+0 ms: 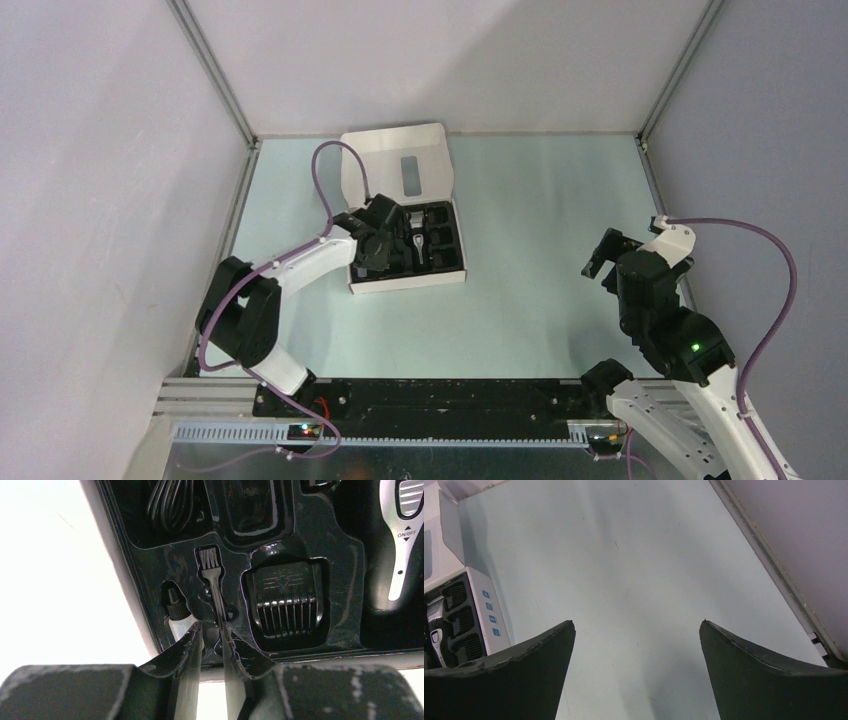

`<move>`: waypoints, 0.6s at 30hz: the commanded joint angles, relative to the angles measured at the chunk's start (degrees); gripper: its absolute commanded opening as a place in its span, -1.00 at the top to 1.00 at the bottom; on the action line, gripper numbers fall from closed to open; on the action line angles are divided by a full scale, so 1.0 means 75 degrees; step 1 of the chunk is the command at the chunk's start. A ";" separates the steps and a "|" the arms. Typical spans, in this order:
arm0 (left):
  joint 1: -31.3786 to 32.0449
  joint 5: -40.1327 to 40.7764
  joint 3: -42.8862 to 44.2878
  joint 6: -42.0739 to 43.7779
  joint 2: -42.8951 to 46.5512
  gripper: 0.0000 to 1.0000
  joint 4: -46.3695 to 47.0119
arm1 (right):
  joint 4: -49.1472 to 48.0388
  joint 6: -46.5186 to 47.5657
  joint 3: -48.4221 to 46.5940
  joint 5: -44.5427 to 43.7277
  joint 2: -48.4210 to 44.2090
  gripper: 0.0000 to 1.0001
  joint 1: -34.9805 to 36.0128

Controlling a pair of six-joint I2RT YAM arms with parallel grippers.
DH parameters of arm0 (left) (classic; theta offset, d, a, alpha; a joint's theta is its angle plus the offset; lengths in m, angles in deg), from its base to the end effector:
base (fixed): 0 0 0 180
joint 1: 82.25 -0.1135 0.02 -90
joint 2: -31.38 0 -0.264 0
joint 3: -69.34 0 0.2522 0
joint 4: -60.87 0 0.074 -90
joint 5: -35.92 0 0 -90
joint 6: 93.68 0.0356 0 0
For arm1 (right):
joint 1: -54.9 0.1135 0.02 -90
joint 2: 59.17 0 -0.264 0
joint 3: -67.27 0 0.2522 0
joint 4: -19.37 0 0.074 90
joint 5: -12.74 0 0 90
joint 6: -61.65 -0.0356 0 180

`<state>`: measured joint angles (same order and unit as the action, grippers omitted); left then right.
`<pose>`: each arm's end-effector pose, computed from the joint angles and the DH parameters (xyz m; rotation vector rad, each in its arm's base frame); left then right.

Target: Sort the hair-cutting tools

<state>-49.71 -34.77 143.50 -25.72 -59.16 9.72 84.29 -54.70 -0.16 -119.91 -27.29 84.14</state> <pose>0.2639 -0.1544 0.2069 0.1526 2.6351 0.1586 0.0889 0.0221 0.3504 0.3843 1.9039 -0.1376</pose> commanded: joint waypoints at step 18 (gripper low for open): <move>-0.0612 -0.0122 0.0011 -0.0264 0.2063 -0.19 0.0269 | -0.2216 0.0236 -0.0163 0.4469 0.3165 -0.99 -0.0027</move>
<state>-50.98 -34.95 143.50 -26.27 -49.33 8.91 74.28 -52.05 0.23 -97.88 -11.47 84.03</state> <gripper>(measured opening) 0.548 0.993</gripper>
